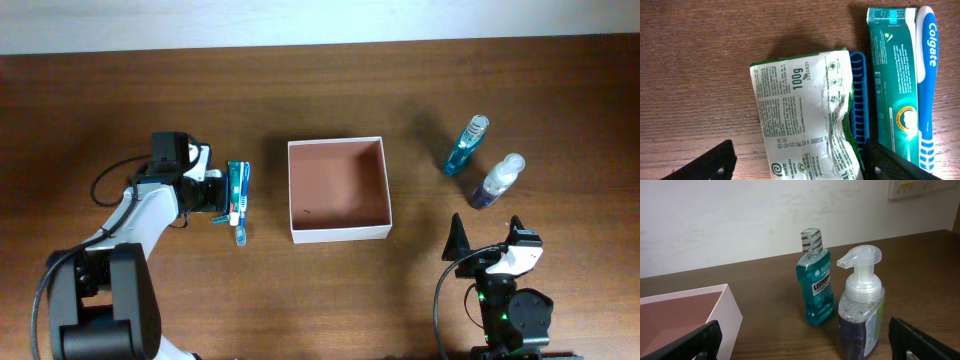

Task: Pack container
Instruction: 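Lower the left gripper and close it on the soap pack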

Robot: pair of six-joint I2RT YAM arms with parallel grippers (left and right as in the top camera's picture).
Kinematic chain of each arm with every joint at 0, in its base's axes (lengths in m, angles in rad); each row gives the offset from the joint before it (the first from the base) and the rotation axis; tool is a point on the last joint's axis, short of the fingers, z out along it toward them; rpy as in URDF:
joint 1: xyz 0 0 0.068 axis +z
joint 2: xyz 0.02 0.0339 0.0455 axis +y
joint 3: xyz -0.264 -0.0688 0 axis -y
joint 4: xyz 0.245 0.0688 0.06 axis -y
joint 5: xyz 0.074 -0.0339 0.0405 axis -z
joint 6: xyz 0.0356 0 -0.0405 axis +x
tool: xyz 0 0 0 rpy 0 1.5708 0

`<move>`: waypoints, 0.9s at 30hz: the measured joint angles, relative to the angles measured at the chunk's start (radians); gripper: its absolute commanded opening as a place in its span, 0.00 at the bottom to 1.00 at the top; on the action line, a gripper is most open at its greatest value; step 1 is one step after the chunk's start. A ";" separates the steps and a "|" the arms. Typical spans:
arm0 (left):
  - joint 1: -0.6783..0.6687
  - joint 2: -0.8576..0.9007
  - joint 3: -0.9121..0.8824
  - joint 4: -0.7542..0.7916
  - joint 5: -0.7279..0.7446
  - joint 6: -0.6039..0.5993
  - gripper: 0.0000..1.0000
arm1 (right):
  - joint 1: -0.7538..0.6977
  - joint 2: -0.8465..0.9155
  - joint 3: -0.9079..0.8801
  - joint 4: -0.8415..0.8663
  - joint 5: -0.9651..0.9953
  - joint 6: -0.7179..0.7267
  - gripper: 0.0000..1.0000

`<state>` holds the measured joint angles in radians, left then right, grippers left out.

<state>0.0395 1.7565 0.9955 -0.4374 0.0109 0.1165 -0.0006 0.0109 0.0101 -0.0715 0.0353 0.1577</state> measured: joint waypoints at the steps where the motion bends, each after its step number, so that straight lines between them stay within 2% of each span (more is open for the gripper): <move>1: 0.000 0.000 0.000 -0.002 0.000 0.000 0.81 | 0.000 0.000 0.000 0.000 0.000 0.000 0.98; 27: 0.000 0.046 0.016 0.016 -0.016 0.000 0.82 | 0.000 0.000 0.000 0.000 0.000 0.000 0.98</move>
<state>0.0395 1.8023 1.0111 -0.4213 -0.0051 0.1165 -0.0006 0.0109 0.0101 -0.0715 0.0353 0.1577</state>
